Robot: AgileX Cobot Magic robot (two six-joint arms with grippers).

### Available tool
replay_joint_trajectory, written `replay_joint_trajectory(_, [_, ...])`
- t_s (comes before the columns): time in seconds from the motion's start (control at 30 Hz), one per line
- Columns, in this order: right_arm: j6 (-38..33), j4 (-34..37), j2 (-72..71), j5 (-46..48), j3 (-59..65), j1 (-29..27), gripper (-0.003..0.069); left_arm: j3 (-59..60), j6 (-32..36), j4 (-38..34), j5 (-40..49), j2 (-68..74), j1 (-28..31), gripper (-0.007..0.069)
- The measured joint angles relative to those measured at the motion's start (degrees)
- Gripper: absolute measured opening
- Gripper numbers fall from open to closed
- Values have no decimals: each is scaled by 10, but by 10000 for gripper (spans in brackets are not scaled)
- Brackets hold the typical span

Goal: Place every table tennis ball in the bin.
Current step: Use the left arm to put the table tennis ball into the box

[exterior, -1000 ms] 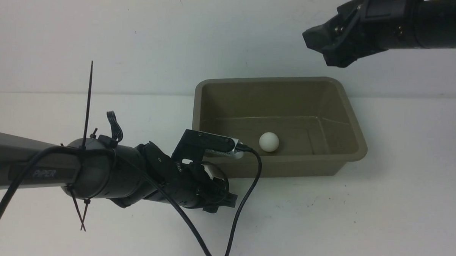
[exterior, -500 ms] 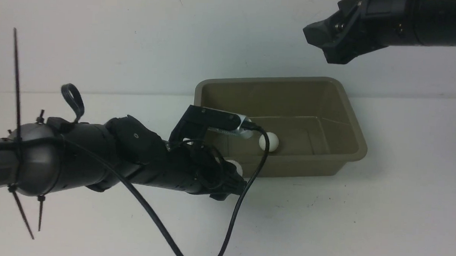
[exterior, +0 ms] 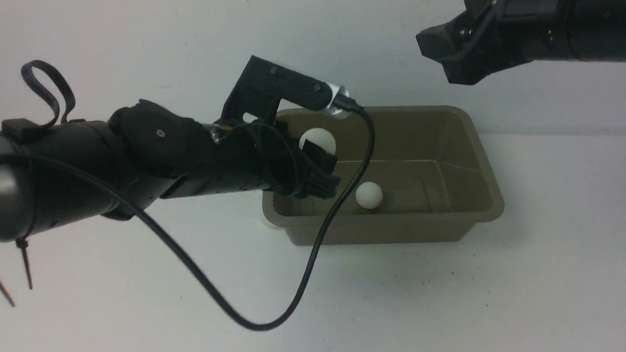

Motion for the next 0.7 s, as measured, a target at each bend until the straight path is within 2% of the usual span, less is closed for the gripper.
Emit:
replay_joint_trajectory(0.37, [-2, 2, 0, 0, 0, 0, 501, -119, 44, 1, 42, 143, 18, 346])
replay_joint_trajectory(0.47, [-2, 2, 0, 0, 0, 0, 501, -133, 52, 1, 44, 165, 18, 383])
replay_joint_trajectory(0.57, [-2, 2, 0, 2, 0, 0, 501, -137, 52, -2, 44, 175, 18, 458])
replay_joint_trajectory(0.7, [-2, 2, 0, 5, 0, 0, 501, -137, 52, -9, 47, 175, 18, 489])
